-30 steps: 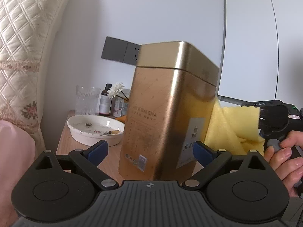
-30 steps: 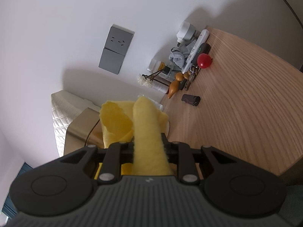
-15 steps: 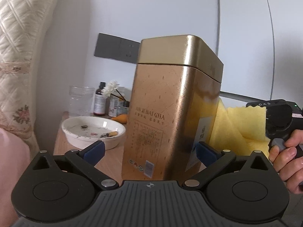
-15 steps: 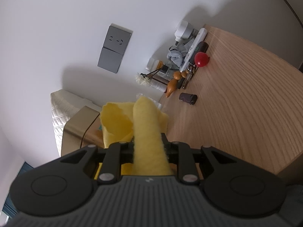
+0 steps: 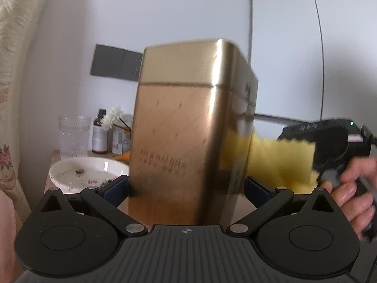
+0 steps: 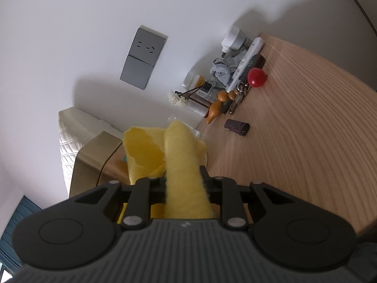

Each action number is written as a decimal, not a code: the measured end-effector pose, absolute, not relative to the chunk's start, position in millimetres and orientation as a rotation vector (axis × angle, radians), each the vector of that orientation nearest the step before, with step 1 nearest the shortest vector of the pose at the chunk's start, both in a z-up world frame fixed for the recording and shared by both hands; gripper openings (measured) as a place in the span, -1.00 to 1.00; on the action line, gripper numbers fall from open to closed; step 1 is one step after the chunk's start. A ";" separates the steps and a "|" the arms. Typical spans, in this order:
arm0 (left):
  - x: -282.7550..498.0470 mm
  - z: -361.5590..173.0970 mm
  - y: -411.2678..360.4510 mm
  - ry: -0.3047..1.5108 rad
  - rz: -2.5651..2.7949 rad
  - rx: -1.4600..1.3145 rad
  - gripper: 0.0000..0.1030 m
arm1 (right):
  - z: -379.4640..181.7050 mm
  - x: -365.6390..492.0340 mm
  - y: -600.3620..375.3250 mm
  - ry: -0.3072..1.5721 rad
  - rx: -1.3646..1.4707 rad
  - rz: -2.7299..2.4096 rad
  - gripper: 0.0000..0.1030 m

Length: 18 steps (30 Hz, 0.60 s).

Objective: Clean container
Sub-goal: 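Wipe the rotated tin's face with the cloth in the right gripper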

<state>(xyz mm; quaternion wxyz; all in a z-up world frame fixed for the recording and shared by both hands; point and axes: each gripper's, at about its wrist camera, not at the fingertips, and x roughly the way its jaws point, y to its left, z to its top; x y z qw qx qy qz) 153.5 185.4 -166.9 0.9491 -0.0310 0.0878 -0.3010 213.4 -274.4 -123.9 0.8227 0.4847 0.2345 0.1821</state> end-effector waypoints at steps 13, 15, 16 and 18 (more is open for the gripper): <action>90.5 -156.0 144.9 0.222 -0.396 0.005 0.92 | -119.8 244.5 -264.2 0.508 1.013 0.361 -0.54; 81.6 -153.7 147.2 0.228 -0.396 -0.041 0.92 | -118.4 249.2 -262.8 0.512 1.001 0.363 -0.54; 77.0 -153.0 148.1 0.228 -0.398 -0.056 0.92 | -117.3 250.9 -262.2 0.510 0.994 0.366 -0.54; 66.8 -152.5 148.8 0.216 -0.401 -0.057 0.93 | -114.6 252.1 -262.2 0.503 0.983 0.367 -0.54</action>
